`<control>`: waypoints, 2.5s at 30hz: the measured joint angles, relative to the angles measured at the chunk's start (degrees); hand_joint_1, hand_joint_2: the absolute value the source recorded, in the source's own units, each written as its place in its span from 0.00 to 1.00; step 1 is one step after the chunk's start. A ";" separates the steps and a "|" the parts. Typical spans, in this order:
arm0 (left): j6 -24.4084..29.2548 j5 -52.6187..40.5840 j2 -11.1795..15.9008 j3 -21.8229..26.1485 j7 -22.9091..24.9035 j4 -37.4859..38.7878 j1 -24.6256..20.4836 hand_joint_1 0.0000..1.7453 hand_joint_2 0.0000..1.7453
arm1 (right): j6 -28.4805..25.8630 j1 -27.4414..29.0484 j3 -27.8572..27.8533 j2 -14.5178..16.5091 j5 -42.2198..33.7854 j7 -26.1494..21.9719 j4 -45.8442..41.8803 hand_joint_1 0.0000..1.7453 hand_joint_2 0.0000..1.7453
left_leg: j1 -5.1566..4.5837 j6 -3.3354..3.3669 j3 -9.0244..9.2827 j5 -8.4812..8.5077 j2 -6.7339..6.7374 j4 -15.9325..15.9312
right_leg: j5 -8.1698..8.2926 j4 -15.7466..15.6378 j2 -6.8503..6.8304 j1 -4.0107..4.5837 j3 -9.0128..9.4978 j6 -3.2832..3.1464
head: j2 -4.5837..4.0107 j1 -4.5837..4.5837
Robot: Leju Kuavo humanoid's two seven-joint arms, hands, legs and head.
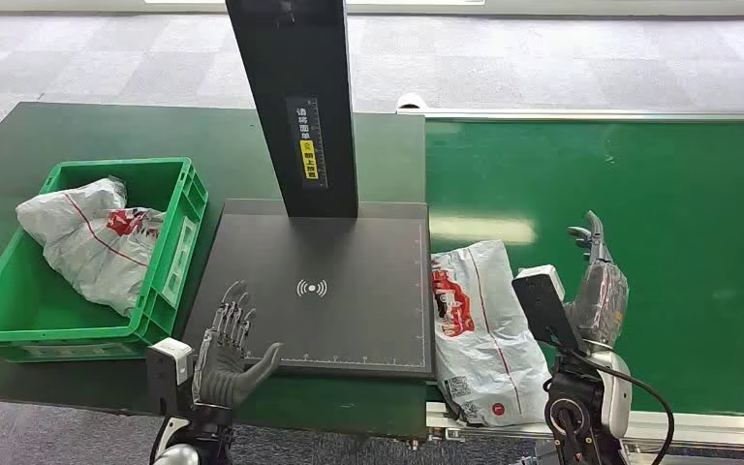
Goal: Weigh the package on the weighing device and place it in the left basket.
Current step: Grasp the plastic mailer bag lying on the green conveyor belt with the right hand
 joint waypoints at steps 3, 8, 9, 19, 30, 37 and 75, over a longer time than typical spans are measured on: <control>0.00 0.00 0.00 -0.01 -0.01 0.00 0.00 0.00 1.00 | 0.00 0.00 0.00 -0.06 0.01 0.01 0.04 0.00 1.00 | 0.00 0.00 0.00 0.00 0.00 0.00 | 0.00 0.00 0.00 0.00 0.00 0.00 | 0.00 0.00; 0.00 0.00 0.00 -0.01 0.01 0.00 0.00 0.00 1.00 | 0.00 0.00 0.00 -0.17 0.02 0.01 0.05 0.00 1.00 | 0.00 0.00 0.01 0.00 0.00 0.00 | 0.00 0.00 0.00 0.00 0.01 0.00 | 0.00 0.00; 0.00 0.00 0.00 -0.01 0.00 0.00 0.00 0.00 1.00 | 0.00 0.00 0.00 -0.18 0.02 0.01 0.06 0.00 1.00 | 0.00 0.00 0.01 0.00 0.00 0.00 | 0.00 0.00 0.00 0.00 0.01 0.00 | 0.00 0.00; 0.00 0.00 0.00 -0.02 -0.01 0.00 -0.02 0.00 1.00 | 0.00 0.00 0.00 -0.19 0.02 0.02 0.27 0.00 1.00 | 0.00 0.00 0.00 0.00 0.00 0.00 | 0.00 0.00 0.00 0.00 0.00 0.00 | 0.00 0.00; 0.02 0.33 0.00 -0.07 0.67 0.09 -0.14 0.00 1.00 | 5.87 -0.74 0.80 -0.51 6.08 5.13 3.30 0.00 1.00 | 0.02 -0.01 0.03 -0.01 0.04 -0.01 | 0.00 0.00 0.04 0.02 0.04 0.00 | 0.00 0.00; 0.42 1.01 0.01 -0.52 1.06 0.97 -0.81 0.00 1.00 | 4.75 -3.01 3.03 0.67 13.05 4.81 23.83 0.00 1.00 | 0.03 -0.06 -0.05 0.06 -0.20 0.00 | 0.00 0.00 -0.18 0.03 0.03 0.00 | 0.00 -0.01; 0.53 1.18 0.04 -0.83 1.06 1.57 -1.25 0.00 1.00 | 5.95 -3.77 3.15 0.93 12.81 5.29 30.99 0.00 1.00 | 0.03 -0.06 -0.08 0.06 -0.18 0.00 | 0.00 0.00 -0.17 0.03 0.00 -0.01 | 0.00 0.00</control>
